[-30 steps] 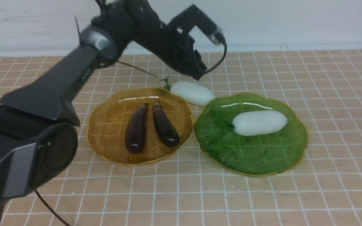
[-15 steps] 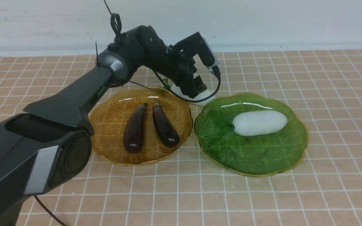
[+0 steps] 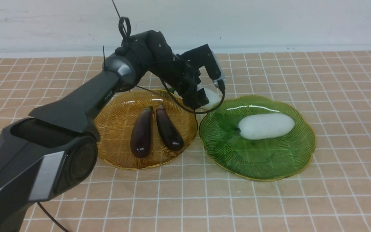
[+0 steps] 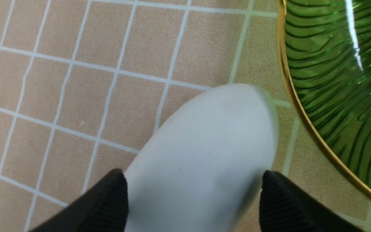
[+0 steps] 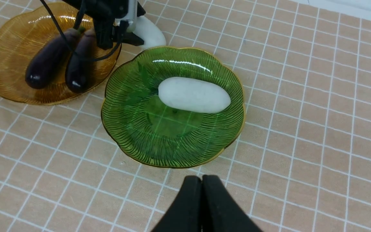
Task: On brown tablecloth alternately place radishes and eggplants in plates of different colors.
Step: 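Pick up the white radish and place it on the plate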
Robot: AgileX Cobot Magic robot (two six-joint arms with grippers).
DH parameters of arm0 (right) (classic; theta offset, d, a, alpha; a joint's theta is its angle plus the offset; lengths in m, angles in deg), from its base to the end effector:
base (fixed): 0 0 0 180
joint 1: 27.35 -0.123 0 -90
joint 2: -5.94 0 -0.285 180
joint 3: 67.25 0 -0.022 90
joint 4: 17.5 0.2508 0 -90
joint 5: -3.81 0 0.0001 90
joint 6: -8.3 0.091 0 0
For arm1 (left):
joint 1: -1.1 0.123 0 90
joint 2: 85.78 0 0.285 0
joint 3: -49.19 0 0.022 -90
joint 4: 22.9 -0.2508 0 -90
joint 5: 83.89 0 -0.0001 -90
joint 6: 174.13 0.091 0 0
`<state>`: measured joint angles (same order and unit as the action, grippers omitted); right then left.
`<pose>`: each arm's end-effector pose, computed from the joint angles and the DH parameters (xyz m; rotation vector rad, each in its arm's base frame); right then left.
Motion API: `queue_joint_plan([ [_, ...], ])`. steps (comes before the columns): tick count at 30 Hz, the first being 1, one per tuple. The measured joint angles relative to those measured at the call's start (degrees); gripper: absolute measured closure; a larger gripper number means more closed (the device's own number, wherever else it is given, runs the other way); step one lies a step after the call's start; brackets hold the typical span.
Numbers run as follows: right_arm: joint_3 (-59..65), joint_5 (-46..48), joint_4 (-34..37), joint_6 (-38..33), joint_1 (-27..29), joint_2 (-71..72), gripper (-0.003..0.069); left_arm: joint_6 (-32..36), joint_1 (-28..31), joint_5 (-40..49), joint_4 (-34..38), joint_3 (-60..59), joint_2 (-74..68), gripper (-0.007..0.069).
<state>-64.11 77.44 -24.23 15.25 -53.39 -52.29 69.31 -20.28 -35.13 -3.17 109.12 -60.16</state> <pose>0.1155 0.0450 0.4409 -0.3742 2.3220 0.1339 0.5163 -0.2269 0.1798 1.5083 1.9070 -0.0929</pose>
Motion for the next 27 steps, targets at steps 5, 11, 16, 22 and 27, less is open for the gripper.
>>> queue_joint_plan([
  [5, 0.0, 0.0, 0.0, 0.0, 0.0, 0.0, 0.0674, -0.4, -0.6, -1.4, -1.7, 0.0, -0.2, 0.0123],
  [11, 0.0, 0.0, 0.0, 0.0, 0.0, 0.0, 0.0674, -0.4, -0.7, -3.5, -2.2, 0.0, -0.8, 0.0123],
  [16, 0.0, 0.0, 0.0, 0.0, 0.0, 0.0, 0.0674, -0.8, -0.7, -4.7, -4.1, 0.0, -1.1, 0.0123],
  [22, 0.0, 0.0, 0.8, 0.0, 0.0, 0.0, 0.0674, -6.7, -0.7, -4.9, -6.7, 0.1, -1.1, 0.0146],
  [27, 0.0, 0.0, 0.9, 0.0, 0.0, 0.0, 0.0674, -15.8, -0.7, -5.9, -9.3, 0.2, 0.0, 0.0225],
])
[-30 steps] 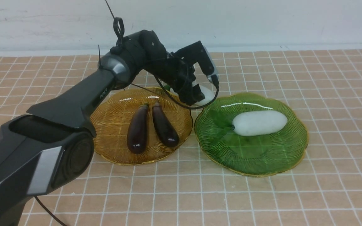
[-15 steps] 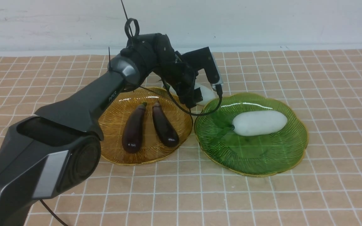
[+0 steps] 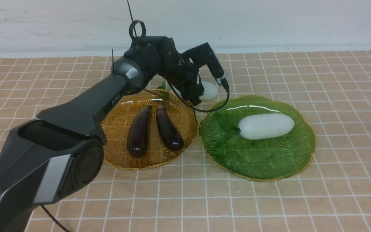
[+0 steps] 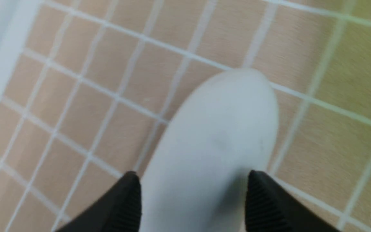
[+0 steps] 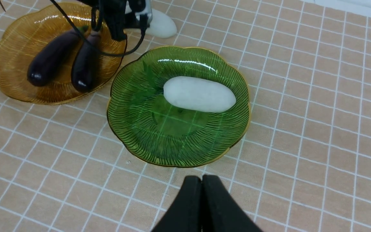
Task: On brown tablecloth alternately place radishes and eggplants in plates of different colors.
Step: 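Pick up the white radish and place it on the plate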
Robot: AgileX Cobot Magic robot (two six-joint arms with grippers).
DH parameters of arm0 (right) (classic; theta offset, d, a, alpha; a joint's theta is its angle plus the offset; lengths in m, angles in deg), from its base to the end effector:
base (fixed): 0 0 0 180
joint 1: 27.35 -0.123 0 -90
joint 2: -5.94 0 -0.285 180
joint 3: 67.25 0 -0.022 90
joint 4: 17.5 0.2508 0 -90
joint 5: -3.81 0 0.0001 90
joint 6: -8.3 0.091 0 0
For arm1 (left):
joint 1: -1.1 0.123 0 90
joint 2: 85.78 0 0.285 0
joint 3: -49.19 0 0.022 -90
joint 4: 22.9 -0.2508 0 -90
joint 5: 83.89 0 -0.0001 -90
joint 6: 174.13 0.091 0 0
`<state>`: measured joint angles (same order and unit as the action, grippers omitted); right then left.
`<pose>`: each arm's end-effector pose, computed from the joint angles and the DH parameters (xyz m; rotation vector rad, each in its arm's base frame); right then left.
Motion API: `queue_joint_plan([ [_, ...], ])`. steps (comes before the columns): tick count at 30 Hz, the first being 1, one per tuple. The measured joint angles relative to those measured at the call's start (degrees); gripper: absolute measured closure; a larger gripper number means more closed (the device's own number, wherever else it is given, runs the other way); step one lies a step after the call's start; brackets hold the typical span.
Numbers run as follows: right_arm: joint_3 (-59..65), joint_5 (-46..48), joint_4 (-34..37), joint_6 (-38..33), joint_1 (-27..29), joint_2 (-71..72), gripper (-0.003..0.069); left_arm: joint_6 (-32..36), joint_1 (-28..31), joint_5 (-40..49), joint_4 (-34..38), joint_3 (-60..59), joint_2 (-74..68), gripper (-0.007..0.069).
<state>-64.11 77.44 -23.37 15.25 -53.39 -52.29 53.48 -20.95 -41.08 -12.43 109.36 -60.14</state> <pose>0.1150 0.0462 0.4408 -0.3768 2.3248 0.1524 0.5248 -0.2247 0.1843 1.2719 2.0053 0.0014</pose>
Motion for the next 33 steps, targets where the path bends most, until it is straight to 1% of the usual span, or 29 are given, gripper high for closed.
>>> queue_joint_plan([
  [3, 0.0, 0.0, 0.1, 0.0, 0.0, 0.0, 0.0674, -6.8, 0.0, 0.0, -3.0, 0.4, 0.7, 0.0256],
  [6, 0.0, 0.0, 0.1, 0.0, 0.0, 0.0, 0.0674, -11.8, 0.0, -0.1, -4.9, 0.8, 0.8, 0.0261],
  [11, 0.0, 0.0, 0.1, 0.0, 0.0, 0.0, 0.0674, -17.2, 0.0, -0.2, -6.7, 0.8, 0.8, 0.0261],
  [15, 0.0, 0.0, 0.1, 0.0, 0.0, 0.0, 0.0674, -16.5, 0.0, -0.8, -7.0, 0.8, 0.8, 0.0266],
  [19, 0.0, 0.0, 0.1, 0.0, 0.0, 0.0, 0.0674, -14.4, -0.3, -1.1, -7.0, 0.8, 0.9, 0.0275],
  [21, 0.0, 0.0, 0.1, 0.0, 0.0, 0.0, 0.0674, -12.5, -0.7, -1.1, -7.0, 0.8, 0.9, 0.0291],
  [25, 0.0, 0.0, 0.1, 0.0, 0.0, 0.0, 0.0674, -11.0, -1.5, -1.4, -7.1, 0.8, 0.9, 0.0289],
  [28, 0.0, 0.0, 0.2, 0.0, 0.0, 0.0, 0.0674, -10.5, -1.8, -1.5, -7.5, 0.8, 1.0, 0.0241],
  [30, 0.0, 0.0, 0.2, 0.0, 0.0, 0.0, 0.0674, -10.3, -1.8, -1.5, -7.8, 0.8, 1.0, 0.0175],
  [33, 0.0, 0.0, 0.2, 0.0, 0.0, 0.0, 0.0674, -10.1, -1.8, -1.2, -9.2, 0.9, 1.0, 0.0034],
])
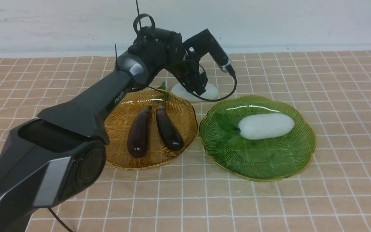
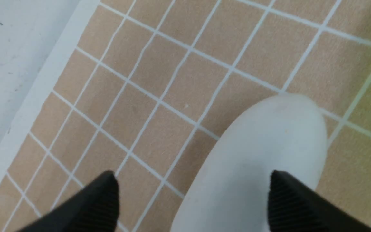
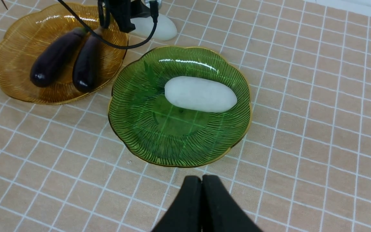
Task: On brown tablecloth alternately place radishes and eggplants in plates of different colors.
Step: 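Pick up the white radish and place it on the plate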
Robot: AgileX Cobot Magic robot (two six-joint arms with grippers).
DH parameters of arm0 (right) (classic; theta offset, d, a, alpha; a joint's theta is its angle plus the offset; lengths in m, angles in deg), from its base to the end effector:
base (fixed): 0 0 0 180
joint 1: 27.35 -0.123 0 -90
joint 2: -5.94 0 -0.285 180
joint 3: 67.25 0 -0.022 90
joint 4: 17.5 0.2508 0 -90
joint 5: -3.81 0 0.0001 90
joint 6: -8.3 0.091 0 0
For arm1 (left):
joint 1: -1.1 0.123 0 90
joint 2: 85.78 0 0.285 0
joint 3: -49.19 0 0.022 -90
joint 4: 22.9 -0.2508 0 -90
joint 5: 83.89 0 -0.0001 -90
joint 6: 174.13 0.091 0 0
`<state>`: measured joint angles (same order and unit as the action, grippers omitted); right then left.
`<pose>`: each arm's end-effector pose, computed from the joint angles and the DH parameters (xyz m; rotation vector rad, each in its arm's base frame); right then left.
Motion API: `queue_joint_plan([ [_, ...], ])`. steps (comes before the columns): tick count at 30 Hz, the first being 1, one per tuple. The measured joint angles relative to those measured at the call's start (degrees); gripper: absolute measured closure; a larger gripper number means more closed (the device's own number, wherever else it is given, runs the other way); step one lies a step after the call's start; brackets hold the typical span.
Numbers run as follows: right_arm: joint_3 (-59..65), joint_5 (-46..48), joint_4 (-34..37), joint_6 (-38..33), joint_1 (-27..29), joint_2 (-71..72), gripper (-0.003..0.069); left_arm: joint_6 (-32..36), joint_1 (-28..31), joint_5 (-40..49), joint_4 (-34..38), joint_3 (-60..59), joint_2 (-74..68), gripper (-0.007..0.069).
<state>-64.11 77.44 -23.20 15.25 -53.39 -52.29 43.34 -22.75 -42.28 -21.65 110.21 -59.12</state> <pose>0.1149 0.0465 0.4407 -0.3773 2.3253 0.1560 0.5223 -0.2324 0.1995 1.1826 2.0182 0.0931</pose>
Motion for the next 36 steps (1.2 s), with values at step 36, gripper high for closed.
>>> queue_joint_plan([
  [36, 0.0, 0.0, 2.9, 0.0, 0.0, 0.0, 0.0674, 0.5, 0.0, -1.0, -2.1, 0.1, -4.0, 0.0008],
])
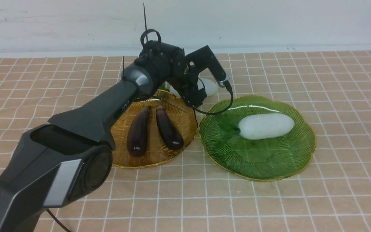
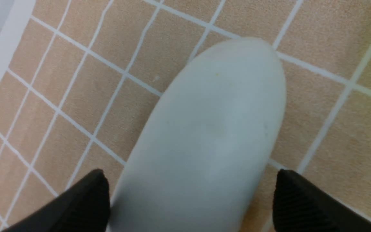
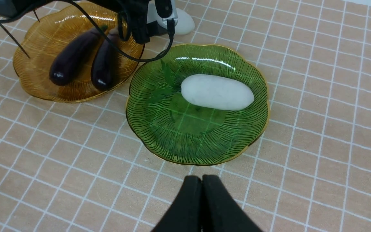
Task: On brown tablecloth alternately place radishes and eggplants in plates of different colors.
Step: 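Pick up the white radish and place it on the plate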
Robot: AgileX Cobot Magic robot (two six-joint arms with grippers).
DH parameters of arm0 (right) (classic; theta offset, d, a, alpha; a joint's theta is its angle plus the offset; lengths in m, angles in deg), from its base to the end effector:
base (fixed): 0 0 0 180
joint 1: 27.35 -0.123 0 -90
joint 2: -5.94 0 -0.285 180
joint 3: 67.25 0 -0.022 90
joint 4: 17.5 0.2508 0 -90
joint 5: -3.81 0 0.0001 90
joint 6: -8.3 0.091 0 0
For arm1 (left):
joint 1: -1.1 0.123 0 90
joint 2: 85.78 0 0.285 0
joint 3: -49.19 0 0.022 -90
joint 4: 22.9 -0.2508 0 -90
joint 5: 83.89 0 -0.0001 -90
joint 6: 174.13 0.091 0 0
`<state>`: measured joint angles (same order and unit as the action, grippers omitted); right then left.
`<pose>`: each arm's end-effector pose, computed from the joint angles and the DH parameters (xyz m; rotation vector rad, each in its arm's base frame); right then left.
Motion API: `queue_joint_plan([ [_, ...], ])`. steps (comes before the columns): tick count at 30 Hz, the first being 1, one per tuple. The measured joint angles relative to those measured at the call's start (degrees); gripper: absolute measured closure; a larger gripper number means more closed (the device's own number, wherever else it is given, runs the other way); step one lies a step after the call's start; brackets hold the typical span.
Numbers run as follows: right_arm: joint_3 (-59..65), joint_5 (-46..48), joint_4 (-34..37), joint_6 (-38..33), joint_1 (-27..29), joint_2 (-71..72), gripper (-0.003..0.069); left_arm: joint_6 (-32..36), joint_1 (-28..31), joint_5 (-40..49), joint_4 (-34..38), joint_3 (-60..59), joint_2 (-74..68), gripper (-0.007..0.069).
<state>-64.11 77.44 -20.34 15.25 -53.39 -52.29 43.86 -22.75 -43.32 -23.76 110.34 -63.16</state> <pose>0.1131 0.0504 0.4405 -0.3855 2.3337 0.2177 0.5281 -0.2325 0.1609 1.2367 2.0471 0.1335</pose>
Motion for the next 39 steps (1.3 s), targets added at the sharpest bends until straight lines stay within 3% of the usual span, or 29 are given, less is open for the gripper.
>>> queue_joint_plan([
  [7, 0.0, 0.0, 1.8, 0.0, 0.0, 0.0, 0.0674, 0.1, 0.0, -0.7, -0.4, 0.0, 0.0, 0.0195],
  [12, 0.0, 0.0, 2.8, 0.0, 0.0, 0.0, 0.0674, 0.1, 0.0, -0.6, -0.7, 0.0, 0.0, 0.0287],
  [33, 0.0, 0.0, 4.3, -0.2, 0.0, 0.0, 0.0674, 0.1, 0.0, -3.7, -0.5, 0.0, 5.1, 0.0306],
  [39, 0.0, 0.0, 5.5, -0.2, 0.0, 0.0, 0.0674, -1.3, -0.6, 3.6, 0.9, -0.1, 11.6, 0.0310],
])
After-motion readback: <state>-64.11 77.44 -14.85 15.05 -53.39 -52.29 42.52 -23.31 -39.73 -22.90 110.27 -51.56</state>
